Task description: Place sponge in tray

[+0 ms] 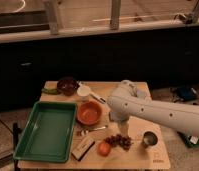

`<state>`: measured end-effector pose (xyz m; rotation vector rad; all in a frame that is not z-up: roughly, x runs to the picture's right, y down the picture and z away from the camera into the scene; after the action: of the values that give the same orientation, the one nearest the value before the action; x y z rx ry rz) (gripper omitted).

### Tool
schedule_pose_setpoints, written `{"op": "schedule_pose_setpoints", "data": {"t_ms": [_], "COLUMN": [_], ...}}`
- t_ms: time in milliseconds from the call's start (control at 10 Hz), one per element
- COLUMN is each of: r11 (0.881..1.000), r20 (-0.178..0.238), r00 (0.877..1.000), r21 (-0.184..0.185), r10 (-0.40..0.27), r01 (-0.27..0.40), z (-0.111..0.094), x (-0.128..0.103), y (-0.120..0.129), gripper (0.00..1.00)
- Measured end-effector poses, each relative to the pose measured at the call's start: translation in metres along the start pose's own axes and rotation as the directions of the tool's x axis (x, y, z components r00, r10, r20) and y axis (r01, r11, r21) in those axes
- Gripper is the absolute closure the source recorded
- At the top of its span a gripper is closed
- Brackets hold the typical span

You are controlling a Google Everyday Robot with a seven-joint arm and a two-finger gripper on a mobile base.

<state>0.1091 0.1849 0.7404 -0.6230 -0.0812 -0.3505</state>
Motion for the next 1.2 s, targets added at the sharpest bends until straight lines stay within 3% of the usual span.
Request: {"op": "schedule_pose_setpoints", "data": {"t_ms": [600, 800, 1200], "r11": [1.0, 0.999, 0.998], "r20": [0.078, 0.105, 0.129], "r00": [0.997, 0.993, 0.99], "r21": [-0.005, -0.011, -0.015], "r10": [0.016, 0.05, 0.064], "r01": [-0.016, -0.049, -0.063], "z": [0.035, 0.047, 0.063], "x": [-0.024, -0.025, -0.029], "y": [-0.01, -0.016, -0.024], "gripper": [0.2, 0.2, 0.2]}}
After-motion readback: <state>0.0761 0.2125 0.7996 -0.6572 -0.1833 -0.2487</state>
